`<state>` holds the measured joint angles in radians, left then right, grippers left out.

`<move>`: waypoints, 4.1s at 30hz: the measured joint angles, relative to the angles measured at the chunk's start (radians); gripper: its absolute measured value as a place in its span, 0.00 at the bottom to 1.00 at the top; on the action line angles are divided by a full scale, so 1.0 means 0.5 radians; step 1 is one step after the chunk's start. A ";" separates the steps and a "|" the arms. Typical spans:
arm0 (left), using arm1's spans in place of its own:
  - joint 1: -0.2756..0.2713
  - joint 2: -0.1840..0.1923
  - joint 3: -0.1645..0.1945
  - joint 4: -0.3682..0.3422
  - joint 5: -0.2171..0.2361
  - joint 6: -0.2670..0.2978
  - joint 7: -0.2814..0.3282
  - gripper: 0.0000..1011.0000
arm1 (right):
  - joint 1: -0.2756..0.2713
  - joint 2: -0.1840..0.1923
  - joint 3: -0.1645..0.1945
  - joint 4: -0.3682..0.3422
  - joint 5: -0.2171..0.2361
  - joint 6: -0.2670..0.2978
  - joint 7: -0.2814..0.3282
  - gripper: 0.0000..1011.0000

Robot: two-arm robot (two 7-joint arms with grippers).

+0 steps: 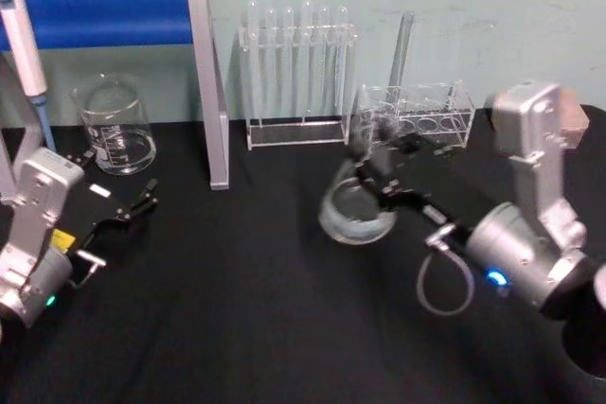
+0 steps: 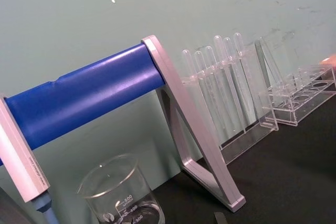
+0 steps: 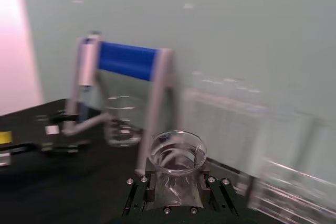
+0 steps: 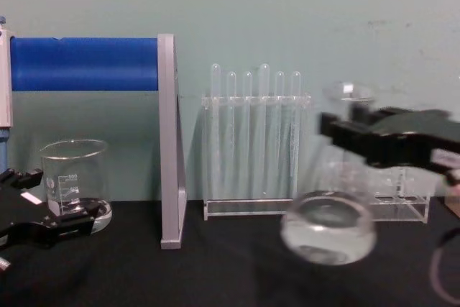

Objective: Grasp the erlenmeyer flask with one hand, shake it three times, then place it back.

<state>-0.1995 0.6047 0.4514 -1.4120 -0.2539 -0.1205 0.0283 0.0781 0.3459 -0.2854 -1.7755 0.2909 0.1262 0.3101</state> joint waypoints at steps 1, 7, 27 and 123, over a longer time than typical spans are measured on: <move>0.000 0.000 0.000 0.000 0.000 0.000 0.000 0.99 | 0.013 0.000 -0.025 0.006 0.002 -0.002 0.024 0.44; 0.000 0.000 0.000 0.000 0.000 0.000 0.000 0.99 | 0.103 0.007 -0.185 0.055 0.041 -0.022 0.172 0.44; 0.000 0.000 0.000 0.000 0.000 0.000 0.000 0.99 | 0.043 0.046 -0.052 0.025 0.092 -0.046 -0.061 0.44; 0.000 0.000 0.000 0.000 0.000 0.000 0.000 0.99 | -0.198 0.006 0.378 -0.083 0.043 -0.042 -0.303 0.44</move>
<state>-0.1995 0.6047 0.4514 -1.4120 -0.2539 -0.1205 0.0283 -0.0211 0.3490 -0.0965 -1.8169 0.3126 0.1053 0.1587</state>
